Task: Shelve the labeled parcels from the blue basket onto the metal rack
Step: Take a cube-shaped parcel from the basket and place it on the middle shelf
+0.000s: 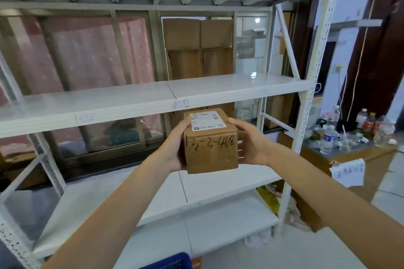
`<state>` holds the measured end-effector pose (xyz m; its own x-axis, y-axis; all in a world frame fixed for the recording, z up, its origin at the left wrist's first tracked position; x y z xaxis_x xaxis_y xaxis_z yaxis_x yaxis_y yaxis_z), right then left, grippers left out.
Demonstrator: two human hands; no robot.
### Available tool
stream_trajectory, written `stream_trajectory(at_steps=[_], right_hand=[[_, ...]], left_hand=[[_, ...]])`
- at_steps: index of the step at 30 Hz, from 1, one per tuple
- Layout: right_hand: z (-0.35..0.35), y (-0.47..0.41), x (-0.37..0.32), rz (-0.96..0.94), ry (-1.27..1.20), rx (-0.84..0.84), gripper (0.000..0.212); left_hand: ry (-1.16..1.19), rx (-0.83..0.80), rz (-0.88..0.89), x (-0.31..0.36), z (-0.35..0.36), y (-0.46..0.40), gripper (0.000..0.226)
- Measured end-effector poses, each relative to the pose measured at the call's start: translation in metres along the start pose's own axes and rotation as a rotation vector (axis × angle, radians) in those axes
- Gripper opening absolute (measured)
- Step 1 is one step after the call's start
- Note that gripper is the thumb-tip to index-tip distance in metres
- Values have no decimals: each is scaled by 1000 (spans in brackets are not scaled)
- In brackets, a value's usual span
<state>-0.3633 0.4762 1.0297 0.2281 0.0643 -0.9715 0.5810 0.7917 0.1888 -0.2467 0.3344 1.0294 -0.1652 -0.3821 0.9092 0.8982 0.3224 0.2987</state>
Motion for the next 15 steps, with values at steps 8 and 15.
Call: stream_trajectory(at_steps=[8, 15], right_hand=[[-40, -32, -76, -32, -4, -89, 69], [-29, -115, -143, -78, 6, -104, 65]], left_hand=[[-21, 45, 89, 71, 47, -49, 48], [-153, 87, 211, 161, 19, -100, 42]])
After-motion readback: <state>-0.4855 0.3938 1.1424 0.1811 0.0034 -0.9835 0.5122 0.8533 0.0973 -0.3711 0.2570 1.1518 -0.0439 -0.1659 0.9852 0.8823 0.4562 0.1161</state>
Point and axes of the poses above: each hand's wrist, its own y-axis away from the middle knuckle, its own z-axis out of the palm, x = y × z, the point moved 7 cm from there along -y, towards the middle knuckle, and after that the axes turned 1 degree about -x, right-handed, at the moved point
